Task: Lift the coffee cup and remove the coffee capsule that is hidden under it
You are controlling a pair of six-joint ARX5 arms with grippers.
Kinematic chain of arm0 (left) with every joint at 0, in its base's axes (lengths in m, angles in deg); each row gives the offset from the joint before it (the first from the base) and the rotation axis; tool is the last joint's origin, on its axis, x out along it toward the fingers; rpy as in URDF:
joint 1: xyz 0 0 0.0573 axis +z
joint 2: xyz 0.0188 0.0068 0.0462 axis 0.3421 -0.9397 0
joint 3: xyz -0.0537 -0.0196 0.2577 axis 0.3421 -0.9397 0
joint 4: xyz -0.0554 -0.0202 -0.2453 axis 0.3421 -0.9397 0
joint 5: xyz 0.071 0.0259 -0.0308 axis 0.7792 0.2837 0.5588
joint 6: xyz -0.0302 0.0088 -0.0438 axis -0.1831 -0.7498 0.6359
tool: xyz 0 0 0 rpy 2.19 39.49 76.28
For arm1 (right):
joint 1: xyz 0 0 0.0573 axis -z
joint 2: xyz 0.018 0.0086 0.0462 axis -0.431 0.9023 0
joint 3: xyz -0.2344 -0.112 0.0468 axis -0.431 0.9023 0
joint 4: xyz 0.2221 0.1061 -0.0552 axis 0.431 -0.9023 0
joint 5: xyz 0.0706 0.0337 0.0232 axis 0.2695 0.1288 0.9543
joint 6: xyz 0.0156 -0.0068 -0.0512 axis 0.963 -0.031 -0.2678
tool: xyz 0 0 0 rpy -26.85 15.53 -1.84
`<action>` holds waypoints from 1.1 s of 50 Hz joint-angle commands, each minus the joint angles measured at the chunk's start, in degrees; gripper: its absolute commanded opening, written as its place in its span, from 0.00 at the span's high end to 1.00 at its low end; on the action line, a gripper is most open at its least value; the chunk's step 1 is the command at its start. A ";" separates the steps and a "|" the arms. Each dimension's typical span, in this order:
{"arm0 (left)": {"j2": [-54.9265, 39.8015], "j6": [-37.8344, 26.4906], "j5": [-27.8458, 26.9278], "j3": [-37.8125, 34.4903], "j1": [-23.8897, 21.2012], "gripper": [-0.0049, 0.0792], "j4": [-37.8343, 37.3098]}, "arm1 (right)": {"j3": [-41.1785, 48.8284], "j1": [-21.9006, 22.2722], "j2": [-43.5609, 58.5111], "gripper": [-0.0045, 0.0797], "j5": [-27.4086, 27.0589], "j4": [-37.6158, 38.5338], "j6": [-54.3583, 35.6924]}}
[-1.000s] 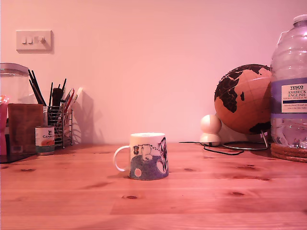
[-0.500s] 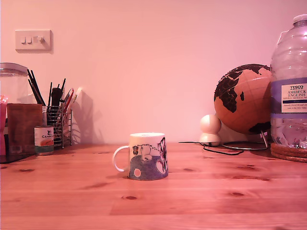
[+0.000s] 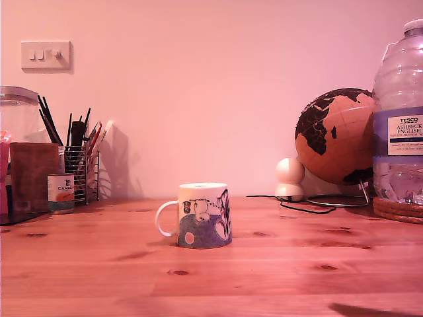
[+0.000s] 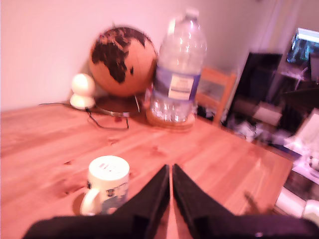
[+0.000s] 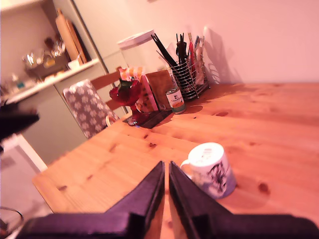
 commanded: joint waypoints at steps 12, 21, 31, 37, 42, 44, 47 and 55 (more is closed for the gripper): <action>-21.18 -16.26 7.76 15.28 -6.29 0.93 -7.89 | -5.01 0.00 8.57 0.96 0.76 0.22 -6.23; -31.87 -21.00 17.46 24.63 -12.17 0.83 -13.46 | -5.46 -0.70 14.25 0.96 0.42 -0.52 -8.76; -42.88 -25.83 24.96 32.98 -17.84 0.64 -19.23 | -5.46 -3.76 19.82 0.96 -0.70 -0.85 -9.11; -48.70 -29.66 29.97 37.03 -20.76 0.48 -21.99 | -5.46 -5.97 22.21 0.96 -2.67 -0.79 -10.10; -53.02 -32.41 33.40 39.87 -22.75 0.37 -24.24 | -5.46 -7.96 23.69 0.96 -4.87 -0.72 -10.47; -54.75 -33.57 35.32 41.05 -23.47 0.35 -24.98 | -5.46 -8.46 24.13 0.96 -5.60 -0.74 -10.64; -57.51 -33.99 37.83 43.17 -24.52 0.35 -26.29 | -5.46 -9.20 24.92 0.96 -6.16 -0.55 -10.73; -64.41 -34.10 38.73 48.46 -25.90 0.35 -28.70 | -5.49 -10.99 26.12 0.96 -7.89 -0.28 -11.93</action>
